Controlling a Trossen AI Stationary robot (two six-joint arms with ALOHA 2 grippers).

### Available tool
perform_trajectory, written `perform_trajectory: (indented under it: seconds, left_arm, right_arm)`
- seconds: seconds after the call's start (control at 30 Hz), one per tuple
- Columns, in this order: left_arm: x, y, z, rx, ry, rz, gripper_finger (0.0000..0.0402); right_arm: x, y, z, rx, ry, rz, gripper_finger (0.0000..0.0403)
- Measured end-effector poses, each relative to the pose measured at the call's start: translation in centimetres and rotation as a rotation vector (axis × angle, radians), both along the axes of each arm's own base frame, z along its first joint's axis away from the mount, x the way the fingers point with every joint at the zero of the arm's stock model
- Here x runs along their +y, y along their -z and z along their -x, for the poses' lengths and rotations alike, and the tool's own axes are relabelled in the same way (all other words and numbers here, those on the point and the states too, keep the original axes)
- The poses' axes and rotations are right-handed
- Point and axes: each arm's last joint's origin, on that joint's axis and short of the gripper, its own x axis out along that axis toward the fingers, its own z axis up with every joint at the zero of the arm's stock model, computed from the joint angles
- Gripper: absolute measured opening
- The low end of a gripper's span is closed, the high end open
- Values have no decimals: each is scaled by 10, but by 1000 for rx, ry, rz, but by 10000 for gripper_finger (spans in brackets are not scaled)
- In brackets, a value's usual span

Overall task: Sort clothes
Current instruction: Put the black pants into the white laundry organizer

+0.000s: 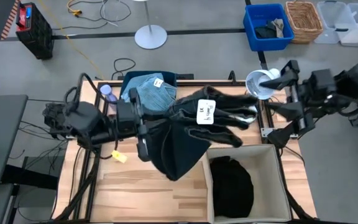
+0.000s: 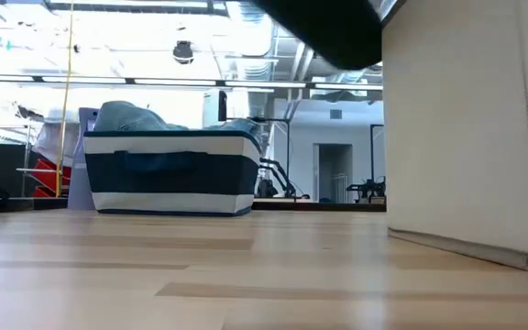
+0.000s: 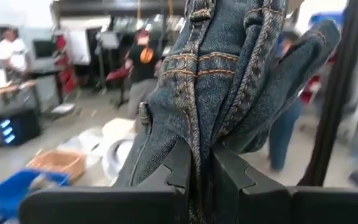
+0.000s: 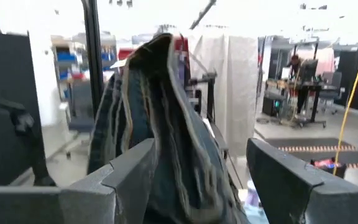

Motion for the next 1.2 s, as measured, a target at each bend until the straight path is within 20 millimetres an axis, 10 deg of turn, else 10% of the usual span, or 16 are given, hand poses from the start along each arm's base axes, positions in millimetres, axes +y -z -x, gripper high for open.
perform_trajectory:
  seconds: [0.57, 1.2]
  left_arm:
    - [-8, 13, -83, -370, 170, 84, 26]
    - [4, 78, -186, -805, 323, 393, 23]
  right_arm:
    - [-40, -32, 57, -317, 27, -75, 270]
    - [-63, -30, 88, -351, 37, -76, 270]
